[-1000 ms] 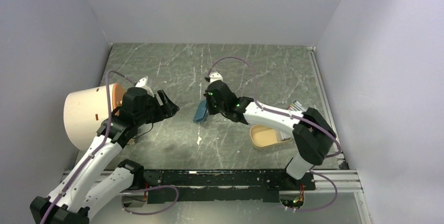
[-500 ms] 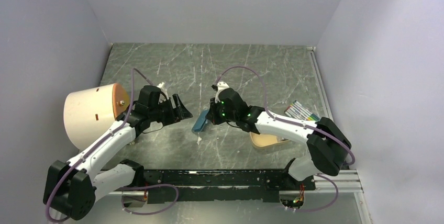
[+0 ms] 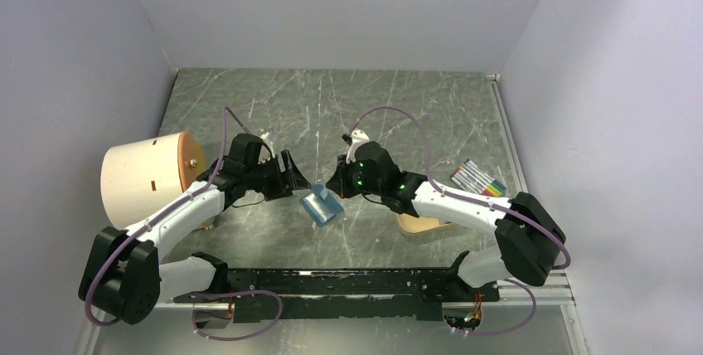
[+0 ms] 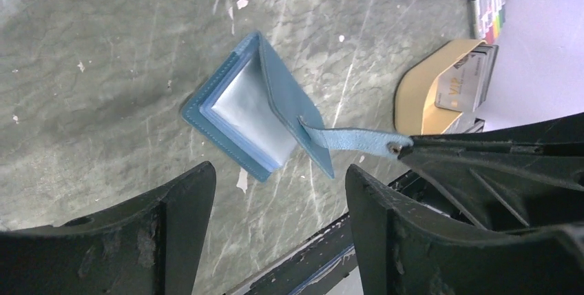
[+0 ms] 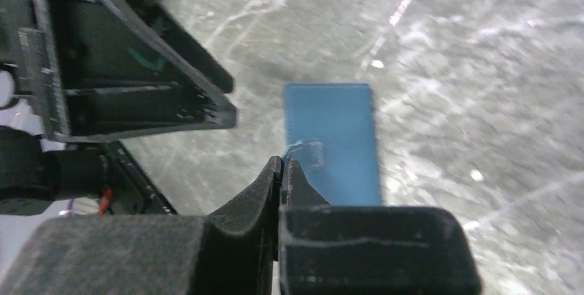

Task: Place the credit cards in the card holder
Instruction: Open the card holder at the center of the board.

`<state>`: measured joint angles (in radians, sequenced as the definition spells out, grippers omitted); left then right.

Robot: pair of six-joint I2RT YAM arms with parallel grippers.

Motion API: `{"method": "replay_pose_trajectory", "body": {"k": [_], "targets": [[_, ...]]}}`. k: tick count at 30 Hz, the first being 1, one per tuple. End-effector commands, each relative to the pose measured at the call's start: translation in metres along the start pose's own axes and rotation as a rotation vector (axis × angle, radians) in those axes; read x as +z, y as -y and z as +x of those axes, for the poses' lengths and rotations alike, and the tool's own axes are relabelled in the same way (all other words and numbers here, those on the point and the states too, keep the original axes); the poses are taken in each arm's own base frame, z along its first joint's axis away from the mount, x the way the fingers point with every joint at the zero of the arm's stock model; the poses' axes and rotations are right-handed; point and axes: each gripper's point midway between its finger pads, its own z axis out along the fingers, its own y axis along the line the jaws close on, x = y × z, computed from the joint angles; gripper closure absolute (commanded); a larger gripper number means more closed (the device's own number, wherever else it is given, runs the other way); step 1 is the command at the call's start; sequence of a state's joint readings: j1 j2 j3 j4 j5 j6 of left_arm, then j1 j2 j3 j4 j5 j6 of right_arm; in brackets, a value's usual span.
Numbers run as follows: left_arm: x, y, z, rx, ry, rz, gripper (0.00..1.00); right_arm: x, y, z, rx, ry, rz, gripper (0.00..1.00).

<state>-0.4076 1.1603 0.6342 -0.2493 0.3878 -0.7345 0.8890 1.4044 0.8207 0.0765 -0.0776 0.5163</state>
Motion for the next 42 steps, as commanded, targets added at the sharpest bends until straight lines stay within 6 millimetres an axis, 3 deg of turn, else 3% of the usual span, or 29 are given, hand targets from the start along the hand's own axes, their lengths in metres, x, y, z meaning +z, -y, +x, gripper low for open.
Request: {"method": "replay_pose_trajectory", "body": {"k": [1, 7, 9, 12, 18, 21, 27, 33, 42], "targets": [[0.006, -0.004, 0.0, -0.001, -0.009, -0.018, 0.27, -0.014, 0.041, 0.009, 0.027, 0.009, 0.13, 1.0], [0.012, -0.012, 0.005, -0.032, -0.025, -0.038, 0.33, -0.036, 0.117, 0.022, 0.164, 0.016, 0.262, 1.0], [0.014, -0.01, 0.007, -0.036, -0.033, -0.021, 0.34, -0.038, 0.13, 0.029, 0.191, -0.007, 0.268, 1.0], [0.02, 0.002, 0.009, -0.018, -0.052, 0.068, 0.33, -0.039, 0.132, 0.031, 0.181, -0.005, 0.261, 1.0], [0.038, 0.031, 0.02, -0.013, -0.159, 0.29, 0.22, -0.041, 0.128, 0.028, 0.173, 0.007, 0.234, 1.0], [0.044, 0.044, 0.016, 0.025, -0.17, 0.307, 0.19, -0.041, 0.112, 0.021, 0.175, 0.005, 0.158, 1.0], [0.048, 0.037, 0.013, 0.005, -0.154, 0.229, 0.2, -0.048, 0.062, 0.0, 0.205, 0.032, -0.04, 1.0], [0.053, 0.042, 0.03, 0.016, -0.205, 0.338, 0.16, -0.049, 0.047, 0.005, 0.242, 0.03, -0.131, 1.0], [0.061, 0.044, 0.029, 0.082, -0.213, 0.312, 0.12, -0.049, 0.036, -0.002, 0.258, 0.043, -0.189, 1.0]]}}
